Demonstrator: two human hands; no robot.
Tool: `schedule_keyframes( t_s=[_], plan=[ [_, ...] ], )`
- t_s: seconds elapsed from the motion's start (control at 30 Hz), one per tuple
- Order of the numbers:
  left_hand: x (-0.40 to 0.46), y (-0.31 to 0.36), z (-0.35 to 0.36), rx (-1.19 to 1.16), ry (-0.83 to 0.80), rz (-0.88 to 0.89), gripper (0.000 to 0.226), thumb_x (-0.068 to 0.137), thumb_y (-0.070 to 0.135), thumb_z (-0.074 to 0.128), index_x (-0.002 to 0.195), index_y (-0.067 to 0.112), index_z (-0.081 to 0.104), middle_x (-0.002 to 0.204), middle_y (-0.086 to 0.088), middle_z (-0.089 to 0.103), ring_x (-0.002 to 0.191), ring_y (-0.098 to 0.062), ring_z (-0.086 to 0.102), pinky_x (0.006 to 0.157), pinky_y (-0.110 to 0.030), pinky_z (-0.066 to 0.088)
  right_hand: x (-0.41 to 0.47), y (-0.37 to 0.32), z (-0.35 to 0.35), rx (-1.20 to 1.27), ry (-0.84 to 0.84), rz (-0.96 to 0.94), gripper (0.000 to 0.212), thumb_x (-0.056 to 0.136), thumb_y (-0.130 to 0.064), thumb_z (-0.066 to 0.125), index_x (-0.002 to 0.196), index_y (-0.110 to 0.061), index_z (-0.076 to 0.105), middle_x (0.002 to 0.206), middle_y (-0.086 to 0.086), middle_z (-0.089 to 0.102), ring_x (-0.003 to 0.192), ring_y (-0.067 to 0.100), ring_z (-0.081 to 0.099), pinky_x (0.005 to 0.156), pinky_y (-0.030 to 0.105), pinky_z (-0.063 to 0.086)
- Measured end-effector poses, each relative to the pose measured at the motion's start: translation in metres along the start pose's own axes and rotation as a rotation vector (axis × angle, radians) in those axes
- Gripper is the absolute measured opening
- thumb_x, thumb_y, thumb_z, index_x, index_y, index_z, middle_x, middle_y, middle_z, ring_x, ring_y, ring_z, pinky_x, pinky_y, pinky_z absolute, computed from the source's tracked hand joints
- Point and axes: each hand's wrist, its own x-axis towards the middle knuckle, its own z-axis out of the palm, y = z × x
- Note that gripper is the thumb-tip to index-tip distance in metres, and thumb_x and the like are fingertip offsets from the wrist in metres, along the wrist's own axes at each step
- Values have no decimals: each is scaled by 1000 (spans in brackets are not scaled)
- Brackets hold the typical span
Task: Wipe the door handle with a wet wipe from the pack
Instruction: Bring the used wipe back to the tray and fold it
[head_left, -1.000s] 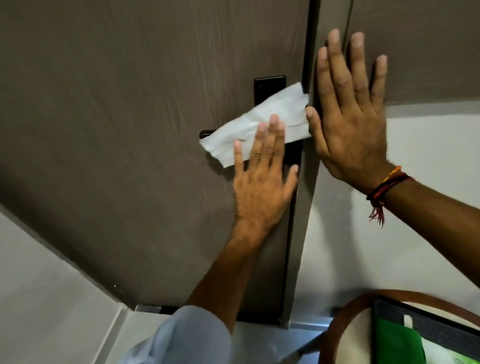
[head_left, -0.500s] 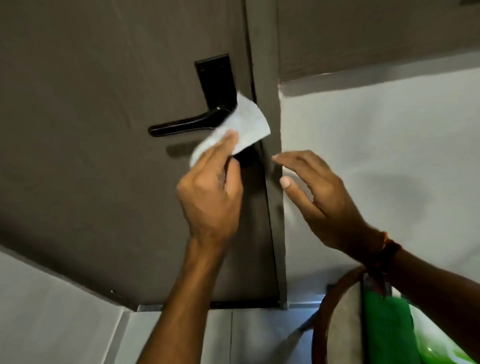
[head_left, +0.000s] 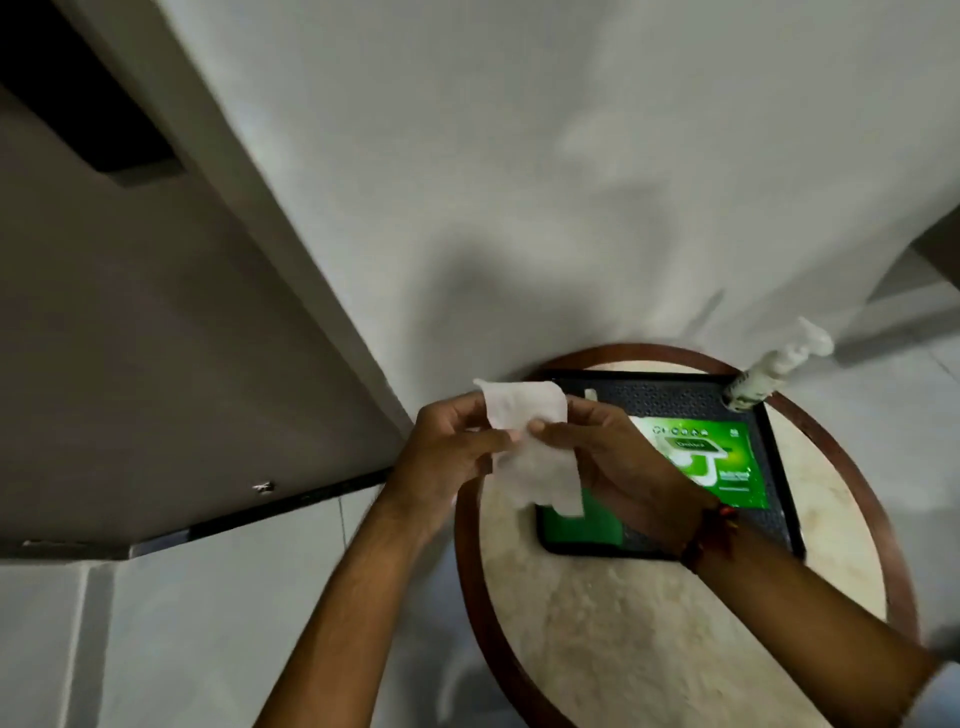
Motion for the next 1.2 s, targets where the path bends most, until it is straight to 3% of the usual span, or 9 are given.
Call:
schedule_keyframes(
  t_s=[0.23, 0.33, 0.43, 0.5, 0.6, 0.67, 0.87, 1.0, 1.2],
  plan=[
    [29, -22, 40, -43, 5, -173, 28, 84, -17, 70, 104, 0, 80, 97, -14, 82, 93, -34, 77, 74, -34, 68, -17, 10, -51, 106, 140, -53, 34, 92, 13, 58, 119, 0, 74, 107, 14, 82, 96, 27, 77, 74, 31, 66],
    [45, -24, 69, 65, -9, 27, 46, 80, -27, 60, 64, 11, 81, 90, -3, 84, 95, -25, 76, 80, -31, 66, -24, 0, -80, 141, 187, -174, 46, 92, 20, 45, 90, -7, 82, 100, 13, 82, 97, 33, 74, 80, 35, 65],
    [62, -26, 87, 254, -38, 187, 56, 73, -31, 51, 51, 15, 74, 87, -4, 81, 91, -18, 75, 83, -32, 62, -28, -8, -105, 195, 166, -236, 61, 81, 31, 34, 53, -10, 69, 92, 4, 81, 93, 23, 75, 72, 27, 64],
    [73, -31, 94, 262, -57, 190, 61, 71, -30, 40, 51, 19, 69, 69, 2, 73, 73, -8, 69, 70, -27, 61, -29, -6, -127, 244, 168, -217, 50, 87, 24, 39, 62, -9, 69, 91, 6, 78, 90, 21, 73, 74, 27, 64],
    [87, -40, 101, 257, -119, 166, 59, 76, -26, 36, 55, 19, 67, 64, 9, 68, 67, -2, 66, 63, -17, 57, -29, -1, -145, 376, 174, -131, 13, 97, -17, 59, 106, -10, 66, 107, 16, 74, 92, 23, 72, 74, 33, 65],
    [95, -49, 106, 201, -174, 144, 54, 82, -22, 40, 59, 18, 69, 71, 9, 71, 75, -4, 69, 66, -19, 58, -27, 8, -156, 315, 201, -20, 42, 93, -35, 69, 126, -11, 60, 122, 19, 74, 103, 28, 74, 75, 37, 65],
    [107, -75, 124, -84, -222, -8, 18, 80, 2, 56, 86, 13, 68, 93, -6, 67, 92, -24, 66, 71, -37, 58, -24, 29, -171, 160, 287, -33, 37, 81, -14, 80, 117, -11, 75, 117, 10, 81, 104, 27, 77, 82, 34, 67],
    [107, -105, 141, -150, -45, -316, 57, 80, 7, 84, 131, 11, 58, 119, -16, 77, 95, -29, 76, 76, -44, 66, -24, 43, -183, 214, 355, -10, 28, 93, -4, 71, 119, -12, 74, 118, 11, 80, 105, 30, 78, 77, 38, 68],
    [113, -130, 160, -41, -52, -377, 28, 86, -7, 75, 114, -1, 73, 101, -15, 81, 82, -23, 79, 69, -36, 68, -27, 54, -197, 186, 464, 64, 28, 93, -8, 73, 120, -8, 75, 117, 16, 80, 106, 36, 76, 87, 47, 65]
  ],
)
